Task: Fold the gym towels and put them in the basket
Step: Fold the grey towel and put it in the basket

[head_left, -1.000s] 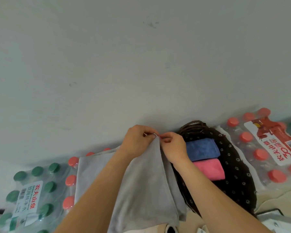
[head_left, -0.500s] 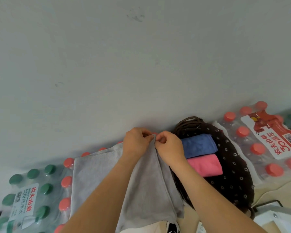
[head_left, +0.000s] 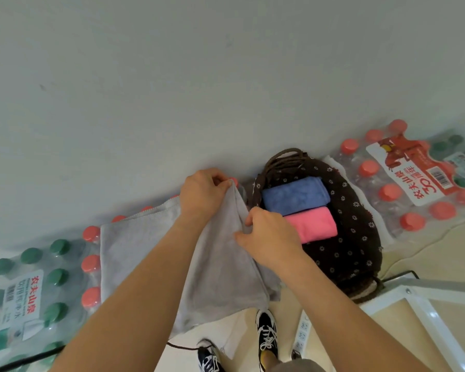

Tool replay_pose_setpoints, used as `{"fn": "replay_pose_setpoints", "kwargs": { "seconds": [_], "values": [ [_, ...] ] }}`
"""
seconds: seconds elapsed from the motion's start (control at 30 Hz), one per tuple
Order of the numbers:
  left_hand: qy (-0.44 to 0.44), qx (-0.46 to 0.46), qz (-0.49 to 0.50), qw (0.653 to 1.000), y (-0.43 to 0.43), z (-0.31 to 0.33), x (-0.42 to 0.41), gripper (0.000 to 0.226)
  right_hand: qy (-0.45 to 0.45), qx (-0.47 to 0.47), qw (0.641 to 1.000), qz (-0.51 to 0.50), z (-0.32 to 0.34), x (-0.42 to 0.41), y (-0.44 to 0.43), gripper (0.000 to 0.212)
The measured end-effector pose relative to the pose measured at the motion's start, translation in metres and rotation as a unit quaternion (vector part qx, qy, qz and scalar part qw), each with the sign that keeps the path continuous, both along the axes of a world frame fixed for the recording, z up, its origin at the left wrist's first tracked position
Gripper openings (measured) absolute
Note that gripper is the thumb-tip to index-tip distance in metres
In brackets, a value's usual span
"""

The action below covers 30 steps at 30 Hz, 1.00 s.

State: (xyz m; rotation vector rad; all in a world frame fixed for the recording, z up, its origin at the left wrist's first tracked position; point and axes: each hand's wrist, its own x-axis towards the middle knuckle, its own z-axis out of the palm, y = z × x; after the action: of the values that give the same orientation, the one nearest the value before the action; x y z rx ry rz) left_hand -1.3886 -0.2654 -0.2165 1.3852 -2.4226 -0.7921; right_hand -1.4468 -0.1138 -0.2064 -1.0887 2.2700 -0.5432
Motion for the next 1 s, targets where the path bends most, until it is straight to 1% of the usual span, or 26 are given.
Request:
{"fn": "replay_pose_setpoints", "kwargs": {
  "seconds": [0.07, 0.13, 0.2, 0.23, 0.27, 0.37, 0.4, 0.5, 0.57, 0.63, 0.7, 0.8, 1.0],
  "values": [
    [-0.004, -0.004, -0.010, 1.000, 0.000, -0.002, 0.000, 0.006, -0.015, 0.013, 0.999, 0.026, 0.005, 0.001, 0.005, 0.038],
    [-0.006, -0.007, -0.020, 1.000, -0.001, -0.003, 0.001, 0.006, -0.031, 0.007, 0.999, 0.026, 0.007, 0.003, 0.008, 0.034],
    [-0.004, -0.008, -0.022, 1.000, -0.001, -0.004, 0.002, 0.006, -0.049, -0.011, 0.999, 0.004, 0.007, 0.007, 0.011, 0.024],
    [-0.003, -0.008, -0.022, 1.000, -0.002, -0.004, 0.002, 0.006, -0.050, -0.018, 0.999, -0.001, 0.006, 0.011, 0.013, 0.018],
    [-0.003, -0.009, -0.022, 1.000, -0.002, -0.004, 0.001, 0.006, -0.039, -0.022, 0.999, 0.000, 0.004, 0.016, 0.015, 0.016],
    [-0.007, -0.007, -0.020, 1.000, -0.002, -0.003, 0.001, 0.007, 0.002, -0.032, 0.999, 0.004, 0.000, 0.036, 0.026, 0.035],
    [-0.005, -0.007, -0.021, 1.000, -0.002, -0.003, 0.001, 0.007, 0.002, -0.049, 0.999, -0.005, -0.002, 0.042, 0.031, 0.037],
    [-0.004, -0.004, -0.024, 1.000, -0.002, -0.002, 0.002, 0.006, -0.033, -0.138, 0.990, -0.024, -0.005, 0.053, 0.053, 0.028],
    [0.002, 0.008, -0.029, 1.000, -0.003, -0.002, 0.002, 0.004, -0.068, -0.174, 0.981, -0.042, -0.007, 0.053, 0.066, 0.024],
    [0.011, 0.017, -0.033, 0.999, -0.004, -0.002, 0.003, 0.003, -0.125, -0.207, 0.967, -0.084, -0.009, 0.052, 0.074, 0.023],
    [0.010, 0.017, -0.037, 0.999, -0.005, -0.002, 0.003, 0.004, -0.150, -0.229, 0.953, -0.133, -0.010, 0.050, 0.079, 0.023],
    [0.003, 0.015, -0.042, 0.999, -0.007, -0.003, 0.002, 0.005, -0.144, -0.217, 0.953, -0.158, -0.014, 0.052, 0.087, 0.023],
    [-0.009, 0.016, -0.042, 0.999, -0.009, -0.002, 0.001, 0.006, -0.087, -0.116, 0.979, -0.142, -0.029, 0.054, 0.098, 0.027]
  ]
}}
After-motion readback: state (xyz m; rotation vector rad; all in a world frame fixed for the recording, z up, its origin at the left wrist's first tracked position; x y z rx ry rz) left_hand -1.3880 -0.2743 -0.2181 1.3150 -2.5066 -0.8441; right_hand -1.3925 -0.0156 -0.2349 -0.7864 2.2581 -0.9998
